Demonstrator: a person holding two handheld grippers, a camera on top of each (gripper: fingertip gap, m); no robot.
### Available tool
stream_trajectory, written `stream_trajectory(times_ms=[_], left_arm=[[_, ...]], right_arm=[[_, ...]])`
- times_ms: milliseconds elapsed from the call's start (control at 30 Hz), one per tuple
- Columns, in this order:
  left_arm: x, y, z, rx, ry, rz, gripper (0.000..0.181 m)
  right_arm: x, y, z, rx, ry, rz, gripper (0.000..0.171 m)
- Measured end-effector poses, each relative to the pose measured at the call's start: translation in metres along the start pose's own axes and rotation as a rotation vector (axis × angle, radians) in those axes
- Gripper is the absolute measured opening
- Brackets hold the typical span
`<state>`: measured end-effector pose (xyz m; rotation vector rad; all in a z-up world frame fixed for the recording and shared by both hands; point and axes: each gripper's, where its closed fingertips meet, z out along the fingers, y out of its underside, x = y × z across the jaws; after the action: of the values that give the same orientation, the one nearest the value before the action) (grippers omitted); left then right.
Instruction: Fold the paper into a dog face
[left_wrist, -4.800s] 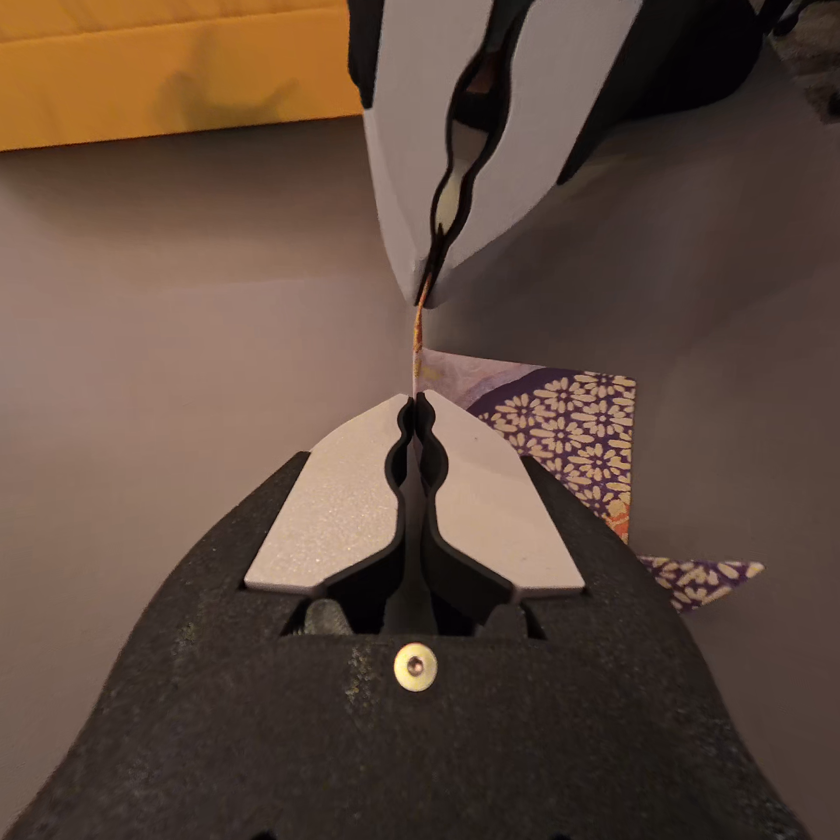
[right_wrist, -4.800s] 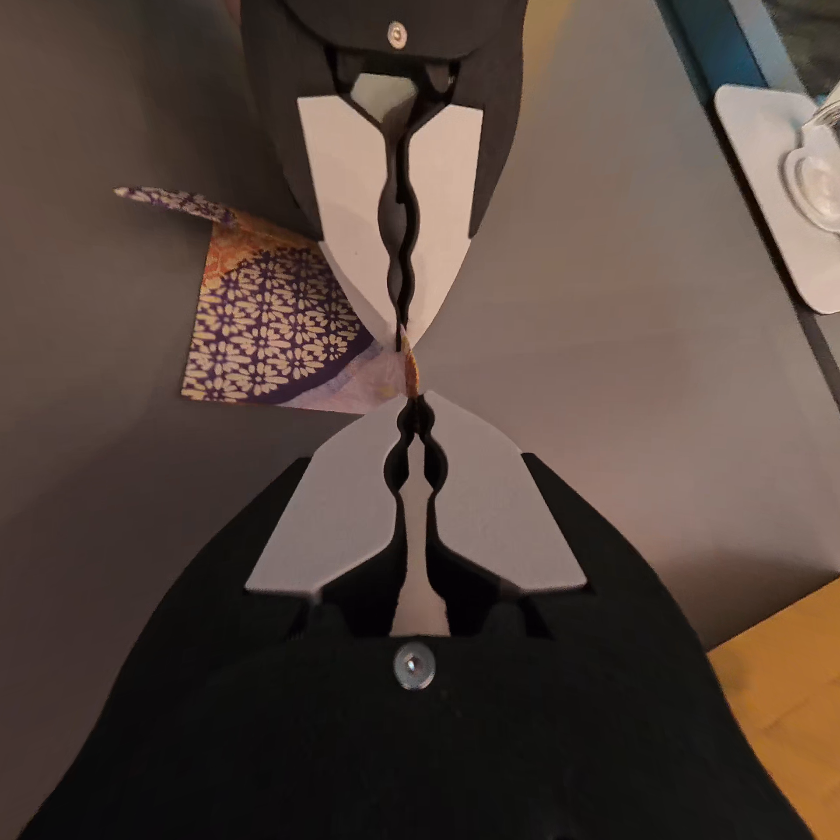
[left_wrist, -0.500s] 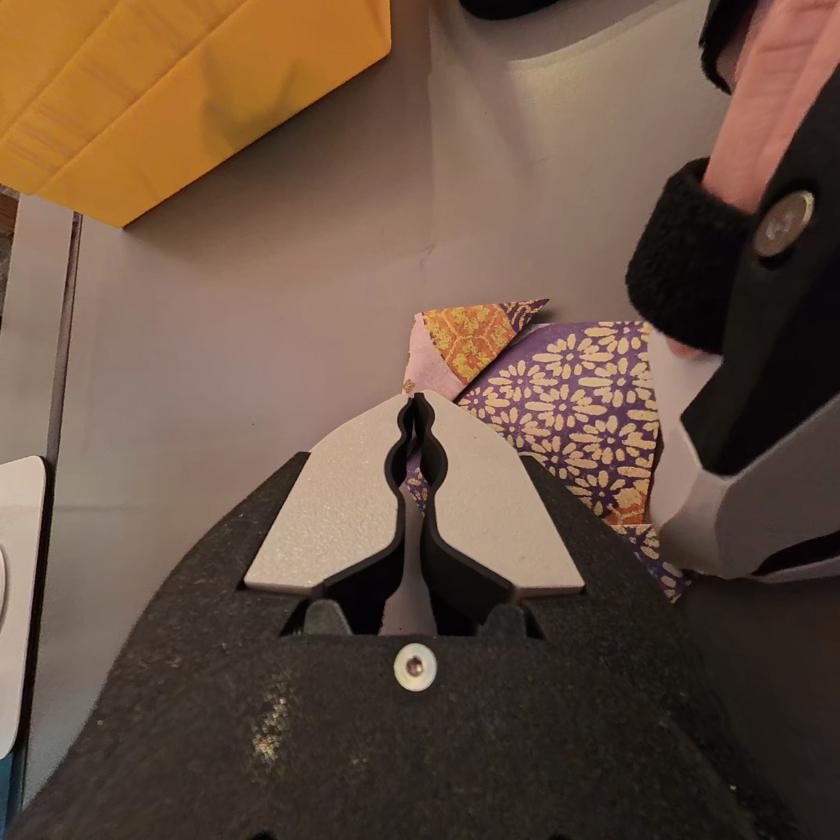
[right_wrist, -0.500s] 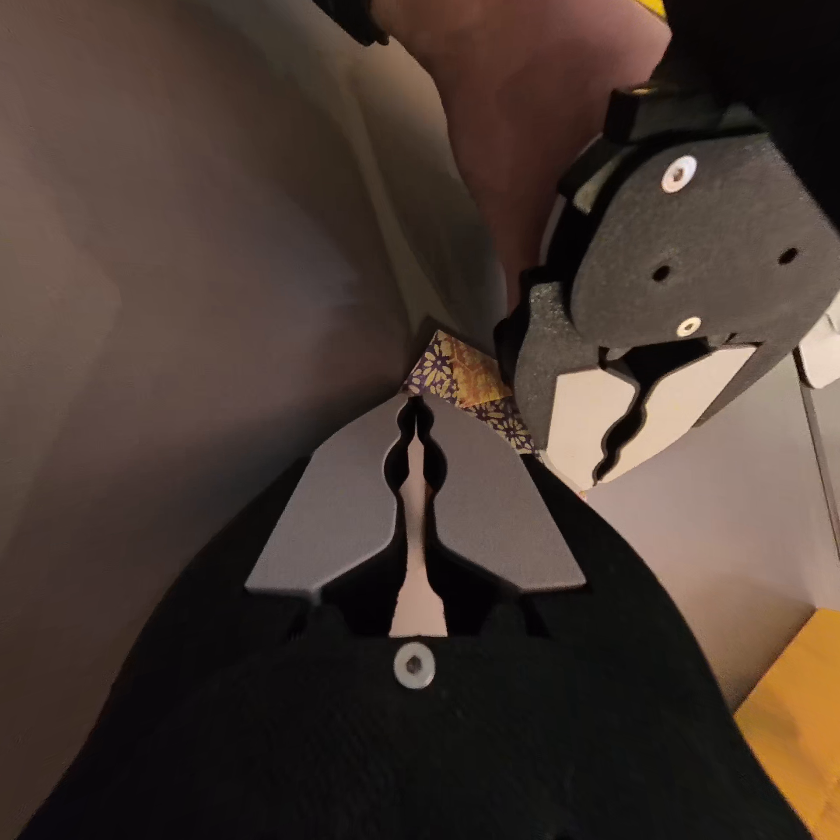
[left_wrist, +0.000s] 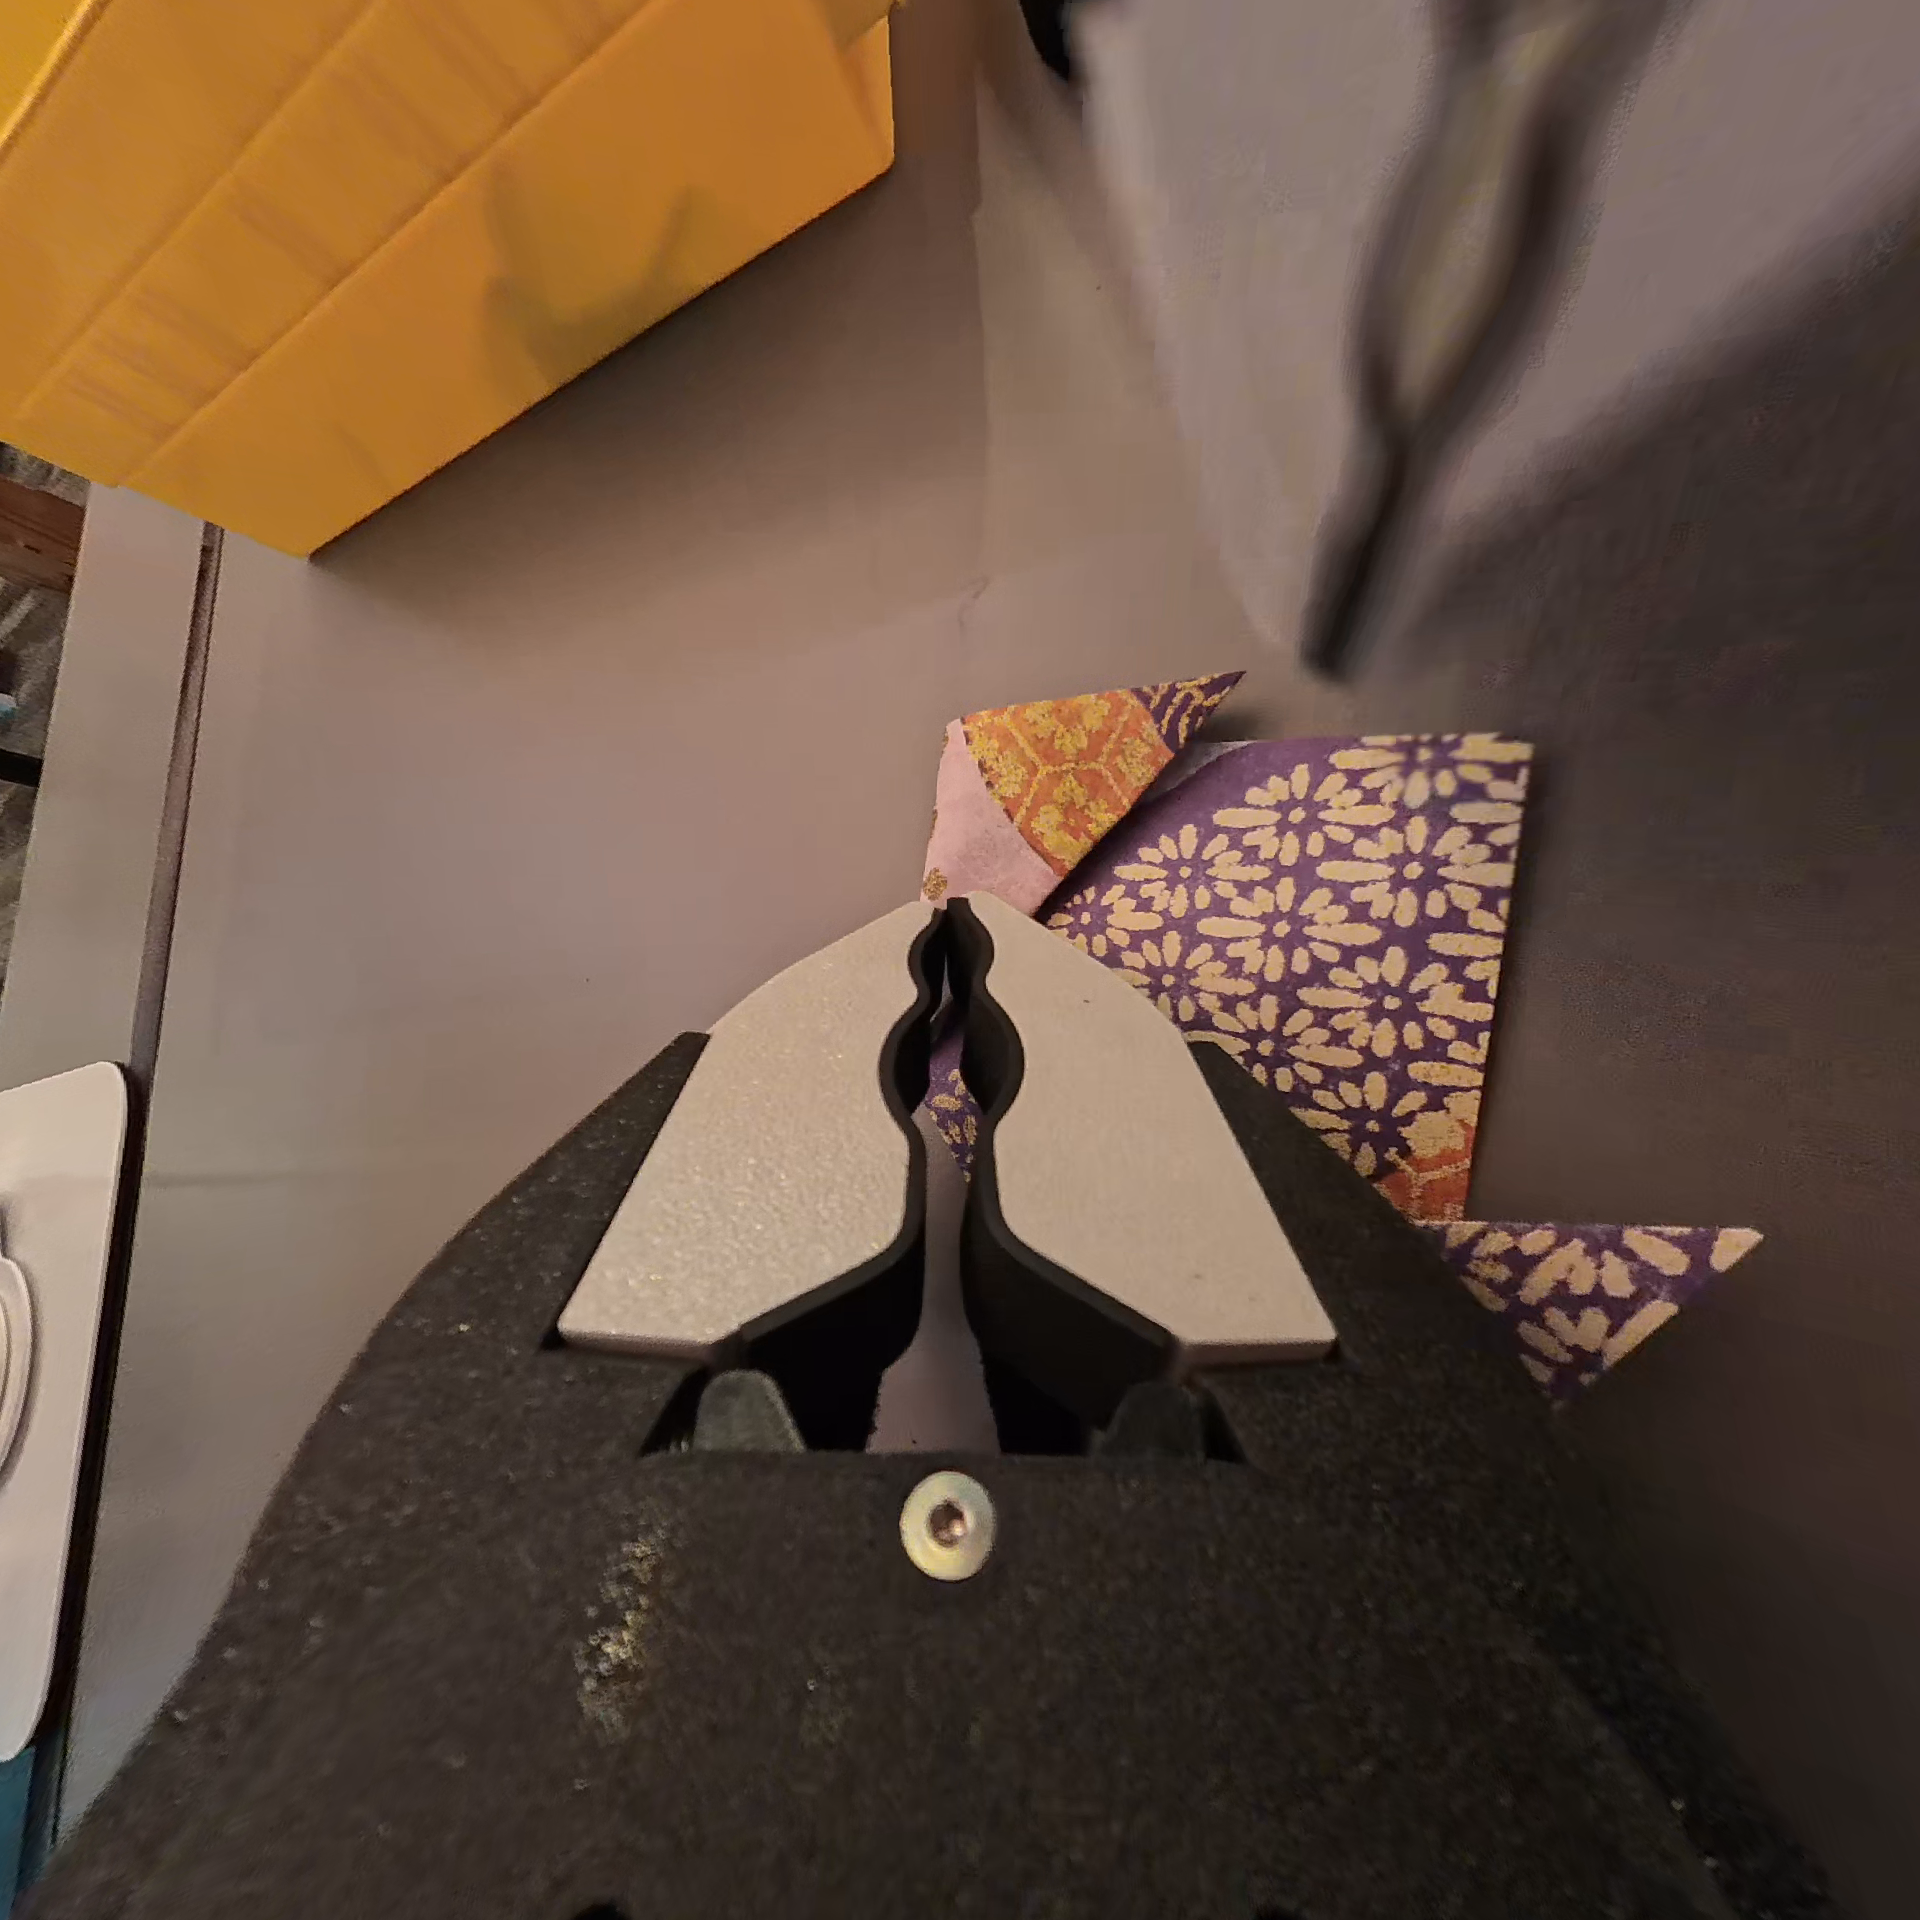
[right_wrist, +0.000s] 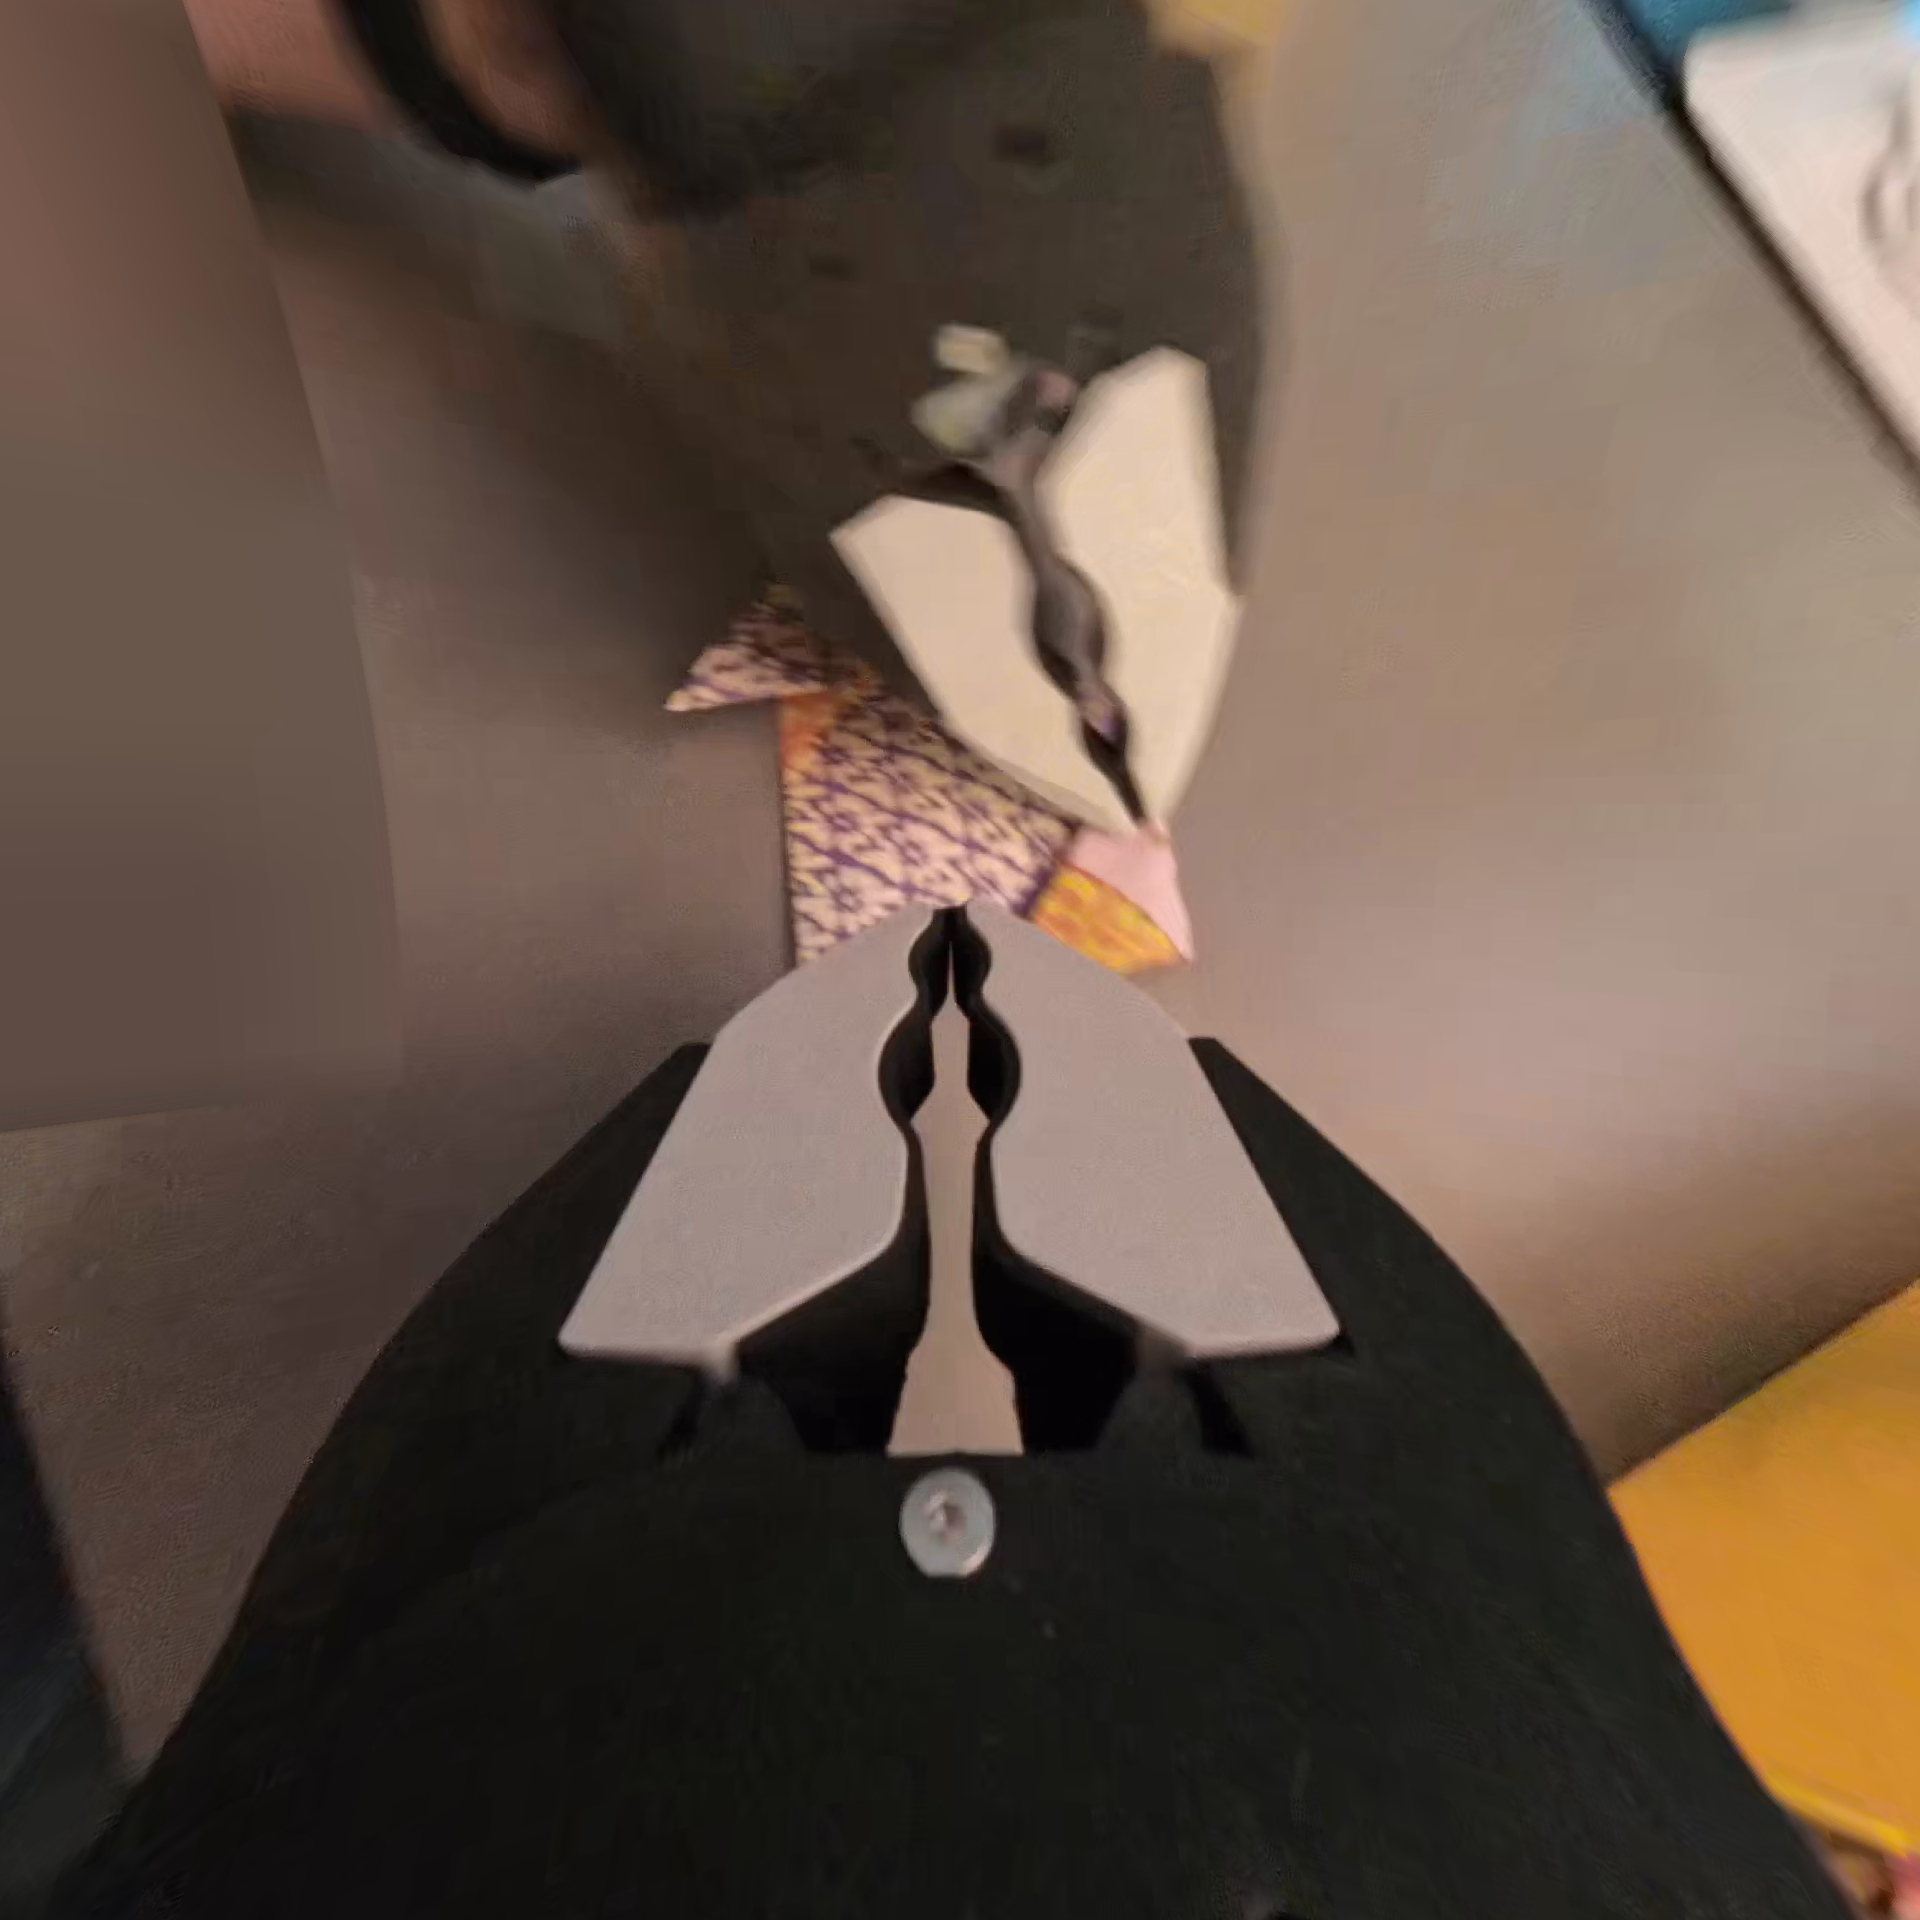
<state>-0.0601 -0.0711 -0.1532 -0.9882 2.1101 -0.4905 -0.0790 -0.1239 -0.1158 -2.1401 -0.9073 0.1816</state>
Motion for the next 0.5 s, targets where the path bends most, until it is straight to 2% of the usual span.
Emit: stream_trajectory(times_ms=[33, 100, 133, 167, 300, 400, 433, 500], left_arm=[[0.0, 0.0, 0.0, 0.004, -0.002, 0.007, 0.0], [0.001, -0.001, -0.001, 0.017, -0.008, 0.028, 0.0], [0.002, -0.002, -0.001, 0.028, -0.009, 0.043, 0.0], [0.002, -0.002, -0.002, 0.04, -0.008, 0.061, 0.0], [0.006, -0.004, -0.004, 0.078, 0.013, 0.118, 0.0], [0.007, -0.005, -0.004, 0.09, 0.032, 0.108, 0.0], [0.007, -0.005, -0.005, 0.098, 0.036, 0.102, 0.0], [0.007, -0.005, -0.005, 0.115, 0.043, 0.094, 0.0]], right_arm=[[0.012, 0.004, -0.007, -0.014, -0.042, 0.128, 0.006], [0.024, 0.012, -0.013, -0.039, -0.167, 0.329, 0.01], [0.028, 0.017, -0.013, -0.056, -0.201, 0.376, 0.01], [0.03, 0.023, -0.011, -0.081, -0.202, 0.374, 0.019], [0.026, 0.019, 0.001, -0.042, -0.144, 0.198, 0.039], [0.007, 0.005, 0.011, 0.014, -0.12, 0.018, 0.061], [0.0, 0.006, 0.013, 0.024, -0.115, -0.078, 0.061], [0.004, 0.012, 0.011, 0.053, 0.0, -0.264, 0.045]])
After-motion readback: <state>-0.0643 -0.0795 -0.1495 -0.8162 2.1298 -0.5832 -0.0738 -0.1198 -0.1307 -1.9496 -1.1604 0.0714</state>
